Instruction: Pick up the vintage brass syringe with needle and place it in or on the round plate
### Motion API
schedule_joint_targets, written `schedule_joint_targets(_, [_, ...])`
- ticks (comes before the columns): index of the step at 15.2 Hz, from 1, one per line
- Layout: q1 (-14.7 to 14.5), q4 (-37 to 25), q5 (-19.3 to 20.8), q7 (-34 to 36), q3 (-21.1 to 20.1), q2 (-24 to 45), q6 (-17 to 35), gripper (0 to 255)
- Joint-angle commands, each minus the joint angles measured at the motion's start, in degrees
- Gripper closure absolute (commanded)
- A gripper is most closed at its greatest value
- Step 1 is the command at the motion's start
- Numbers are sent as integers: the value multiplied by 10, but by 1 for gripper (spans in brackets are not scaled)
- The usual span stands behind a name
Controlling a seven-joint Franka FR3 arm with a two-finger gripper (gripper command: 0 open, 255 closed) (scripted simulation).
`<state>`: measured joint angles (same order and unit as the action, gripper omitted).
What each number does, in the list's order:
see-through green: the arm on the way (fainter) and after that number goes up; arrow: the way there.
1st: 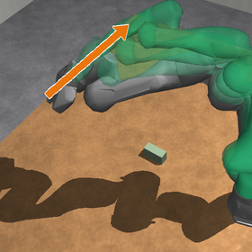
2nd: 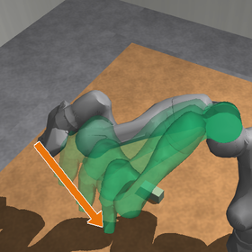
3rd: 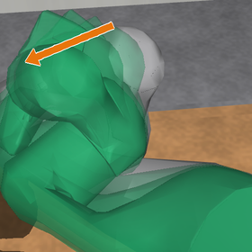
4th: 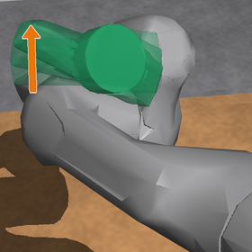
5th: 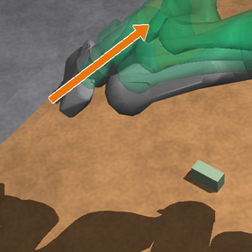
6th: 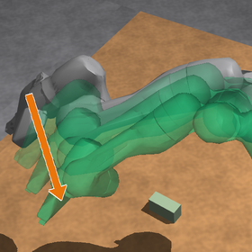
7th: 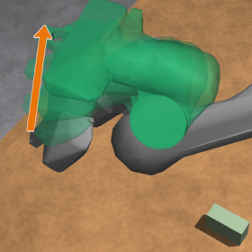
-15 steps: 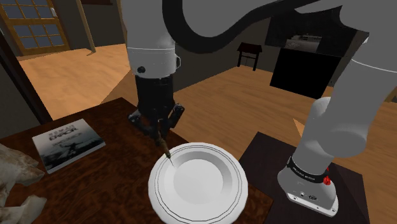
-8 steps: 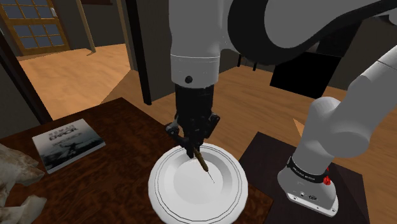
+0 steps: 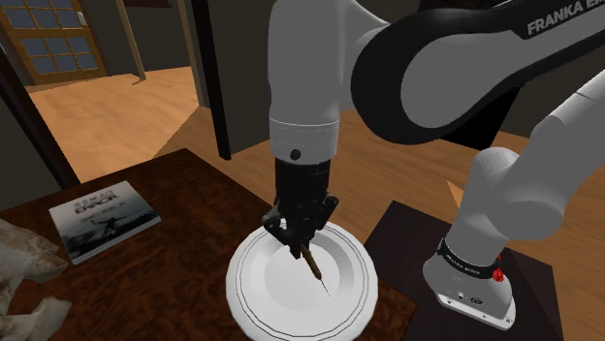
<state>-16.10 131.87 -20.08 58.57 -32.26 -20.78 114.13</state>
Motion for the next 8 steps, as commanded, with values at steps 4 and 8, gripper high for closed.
schedule_joint_targets(4, [-1,27,-2,-3,-8,12,38,255])
schedule_joint_targets(8, [-1,27,-2,-3,-8,12,38,255])
